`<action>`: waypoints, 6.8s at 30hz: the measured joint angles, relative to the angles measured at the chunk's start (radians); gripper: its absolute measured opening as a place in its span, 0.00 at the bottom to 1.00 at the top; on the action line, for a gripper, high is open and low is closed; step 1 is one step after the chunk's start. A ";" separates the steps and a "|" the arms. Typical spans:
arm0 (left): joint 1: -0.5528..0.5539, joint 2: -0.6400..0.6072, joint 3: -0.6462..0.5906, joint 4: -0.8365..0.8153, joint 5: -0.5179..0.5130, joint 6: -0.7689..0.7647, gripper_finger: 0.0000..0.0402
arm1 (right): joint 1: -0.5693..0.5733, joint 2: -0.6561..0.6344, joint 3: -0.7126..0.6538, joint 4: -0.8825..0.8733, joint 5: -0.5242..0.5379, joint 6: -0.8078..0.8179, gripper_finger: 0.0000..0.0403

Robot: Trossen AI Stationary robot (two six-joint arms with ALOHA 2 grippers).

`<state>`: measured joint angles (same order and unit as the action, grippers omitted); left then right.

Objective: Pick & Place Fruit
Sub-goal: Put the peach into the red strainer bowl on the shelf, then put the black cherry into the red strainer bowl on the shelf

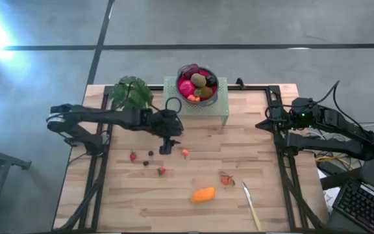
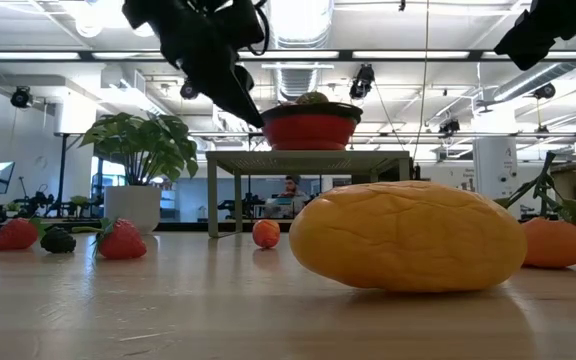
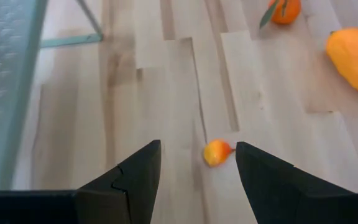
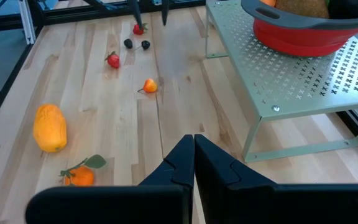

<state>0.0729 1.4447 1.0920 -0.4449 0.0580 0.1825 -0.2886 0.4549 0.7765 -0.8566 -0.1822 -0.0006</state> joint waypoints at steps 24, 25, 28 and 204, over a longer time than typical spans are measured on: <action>-0.029 0.181 -0.161 0.318 0.044 0.027 0.53 | 0.000 0.000 0.000 0.000 0.000 0.000 0.02; -0.029 0.191 -0.161 0.322 0.052 0.027 0.53 | 0.000 0.000 0.000 0.000 0.000 0.000 0.02; -0.032 0.217 -0.161 0.330 0.059 0.037 0.53 | 0.000 0.000 0.000 0.000 0.000 0.000 0.02; -0.303 0.069 0.176 -0.504 -0.187 -0.471 0.54 | 0.000 0.000 0.000 0.000 0.000 0.000 0.02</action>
<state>-0.2301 1.5139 1.2678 -0.9488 -0.1291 -0.2886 -0.2882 0.4549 0.7765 -0.8566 -0.1822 -0.0006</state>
